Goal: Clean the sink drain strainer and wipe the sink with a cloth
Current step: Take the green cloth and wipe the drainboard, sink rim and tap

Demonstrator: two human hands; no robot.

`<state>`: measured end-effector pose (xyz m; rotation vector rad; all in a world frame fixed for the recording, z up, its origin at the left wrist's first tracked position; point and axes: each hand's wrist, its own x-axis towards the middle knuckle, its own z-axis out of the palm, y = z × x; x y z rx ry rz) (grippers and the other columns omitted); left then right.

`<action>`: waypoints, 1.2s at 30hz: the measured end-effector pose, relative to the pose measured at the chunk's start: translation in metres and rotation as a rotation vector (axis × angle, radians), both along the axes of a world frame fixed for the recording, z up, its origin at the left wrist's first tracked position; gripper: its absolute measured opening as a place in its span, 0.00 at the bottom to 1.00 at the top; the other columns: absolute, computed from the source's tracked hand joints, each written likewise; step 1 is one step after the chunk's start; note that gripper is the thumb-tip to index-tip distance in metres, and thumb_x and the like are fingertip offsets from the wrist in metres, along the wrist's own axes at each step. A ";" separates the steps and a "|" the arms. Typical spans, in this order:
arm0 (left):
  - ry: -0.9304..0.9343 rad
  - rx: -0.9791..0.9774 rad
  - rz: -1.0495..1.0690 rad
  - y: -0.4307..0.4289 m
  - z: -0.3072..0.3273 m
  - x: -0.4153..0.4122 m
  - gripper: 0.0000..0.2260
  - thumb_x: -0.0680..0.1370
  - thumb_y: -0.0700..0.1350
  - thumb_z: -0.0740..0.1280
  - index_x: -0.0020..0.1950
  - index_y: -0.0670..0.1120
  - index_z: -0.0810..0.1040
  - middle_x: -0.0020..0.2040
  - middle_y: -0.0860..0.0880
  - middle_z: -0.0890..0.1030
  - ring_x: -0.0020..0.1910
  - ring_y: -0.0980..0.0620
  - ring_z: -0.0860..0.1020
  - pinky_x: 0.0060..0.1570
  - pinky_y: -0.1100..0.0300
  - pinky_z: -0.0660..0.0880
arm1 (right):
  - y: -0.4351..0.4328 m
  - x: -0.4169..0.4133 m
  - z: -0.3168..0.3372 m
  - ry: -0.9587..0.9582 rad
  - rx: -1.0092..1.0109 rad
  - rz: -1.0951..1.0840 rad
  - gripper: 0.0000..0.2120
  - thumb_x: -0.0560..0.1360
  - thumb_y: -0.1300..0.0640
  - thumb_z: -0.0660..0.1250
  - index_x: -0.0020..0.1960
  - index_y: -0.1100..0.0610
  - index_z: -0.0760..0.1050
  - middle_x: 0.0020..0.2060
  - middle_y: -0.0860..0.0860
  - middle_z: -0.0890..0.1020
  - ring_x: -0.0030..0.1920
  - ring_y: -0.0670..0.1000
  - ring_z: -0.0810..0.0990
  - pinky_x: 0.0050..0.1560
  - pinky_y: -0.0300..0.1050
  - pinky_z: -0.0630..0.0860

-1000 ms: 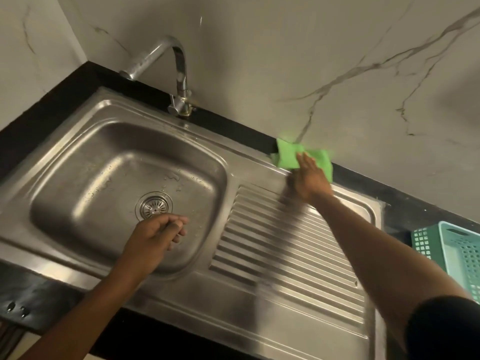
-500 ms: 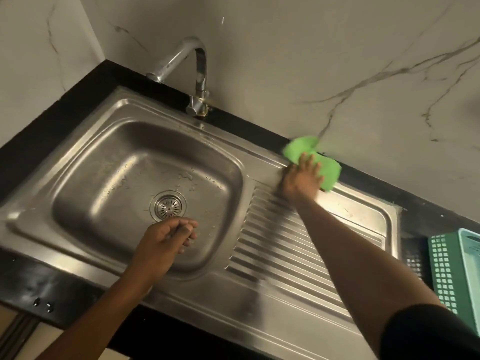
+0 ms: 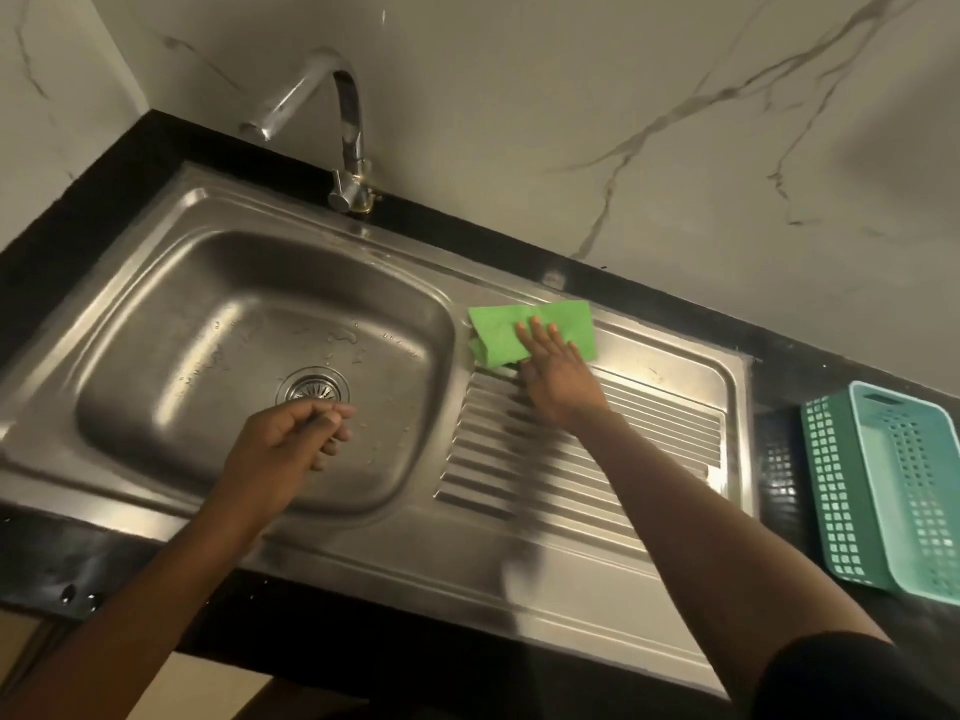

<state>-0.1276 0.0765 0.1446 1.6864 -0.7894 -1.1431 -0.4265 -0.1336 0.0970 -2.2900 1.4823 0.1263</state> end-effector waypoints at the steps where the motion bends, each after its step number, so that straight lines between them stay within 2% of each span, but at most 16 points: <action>1: 0.005 -0.001 0.002 0.002 0.000 0.002 0.09 0.83 0.37 0.65 0.55 0.42 0.86 0.45 0.40 0.85 0.43 0.48 0.80 0.37 0.67 0.77 | 0.005 -0.014 0.002 0.000 0.000 -0.041 0.27 0.88 0.49 0.50 0.86 0.46 0.49 0.85 0.48 0.50 0.85 0.53 0.46 0.84 0.55 0.47; 4: 0.016 -0.003 -0.009 0.009 0.000 0.007 0.09 0.83 0.36 0.65 0.55 0.42 0.85 0.44 0.42 0.85 0.42 0.48 0.80 0.38 0.63 0.77 | 0.011 -0.026 0.006 -0.041 0.028 -0.196 0.26 0.88 0.51 0.50 0.85 0.49 0.54 0.85 0.51 0.52 0.85 0.56 0.48 0.84 0.58 0.50; 7: 0.024 -0.005 -0.014 0.016 0.000 0.011 0.09 0.83 0.36 0.65 0.54 0.43 0.85 0.43 0.43 0.85 0.42 0.48 0.80 0.40 0.59 0.77 | 0.016 0.010 0.008 -0.081 0.042 -0.372 0.25 0.88 0.52 0.51 0.84 0.53 0.58 0.85 0.54 0.54 0.85 0.60 0.49 0.83 0.60 0.52; 10: 0.036 -0.005 -0.019 0.022 -0.002 0.011 0.09 0.83 0.36 0.65 0.54 0.45 0.86 0.43 0.45 0.86 0.42 0.48 0.81 0.41 0.58 0.77 | 0.045 0.059 0.003 -0.058 0.019 -0.258 0.27 0.87 0.52 0.52 0.85 0.54 0.54 0.85 0.56 0.53 0.84 0.62 0.49 0.83 0.63 0.50; 14: 0.056 -0.010 -0.045 0.026 0.002 0.007 0.09 0.83 0.36 0.65 0.53 0.44 0.85 0.41 0.47 0.85 0.42 0.48 0.80 0.42 0.54 0.77 | 0.095 0.111 -0.004 -0.071 0.011 -0.048 0.27 0.86 0.52 0.53 0.85 0.53 0.56 0.85 0.54 0.53 0.85 0.59 0.46 0.83 0.62 0.44; 17: 0.052 -0.024 -0.072 0.026 0.008 0.005 0.09 0.83 0.36 0.65 0.54 0.42 0.85 0.42 0.46 0.85 0.42 0.49 0.80 0.42 0.55 0.76 | 0.111 0.108 -0.004 -0.040 -0.022 0.028 0.27 0.86 0.53 0.53 0.84 0.54 0.58 0.85 0.52 0.54 0.85 0.57 0.47 0.84 0.60 0.45; 20: 0.051 -0.030 -0.077 0.025 0.013 0.007 0.09 0.83 0.36 0.65 0.55 0.42 0.85 0.43 0.44 0.86 0.42 0.48 0.80 0.42 0.56 0.76 | 0.126 0.079 0.000 -0.069 -0.045 0.027 0.28 0.86 0.54 0.54 0.85 0.54 0.55 0.85 0.52 0.54 0.85 0.55 0.49 0.84 0.56 0.48; 29: 0.069 -0.028 -0.096 0.033 0.005 0.014 0.10 0.83 0.37 0.66 0.54 0.46 0.86 0.41 0.48 0.86 0.42 0.50 0.81 0.42 0.55 0.78 | 0.157 -0.066 0.020 0.016 -0.050 -0.468 0.27 0.87 0.58 0.54 0.84 0.59 0.56 0.84 0.58 0.56 0.84 0.59 0.52 0.84 0.53 0.50; 33: 0.073 -0.021 -0.112 0.039 -0.001 0.014 0.10 0.83 0.38 0.66 0.53 0.49 0.86 0.42 0.48 0.87 0.41 0.52 0.82 0.42 0.56 0.78 | 0.153 -0.026 0.012 0.007 -0.054 -0.687 0.26 0.87 0.56 0.53 0.83 0.61 0.56 0.84 0.60 0.56 0.84 0.63 0.53 0.81 0.62 0.54; 36: 0.069 -0.015 -0.132 0.041 -0.005 0.010 0.11 0.83 0.38 0.66 0.52 0.50 0.87 0.42 0.48 0.87 0.41 0.52 0.82 0.41 0.57 0.78 | 0.155 0.019 0.005 -0.029 -0.051 -0.691 0.28 0.86 0.53 0.53 0.84 0.59 0.54 0.85 0.57 0.54 0.84 0.62 0.50 0.82 0.64 0.50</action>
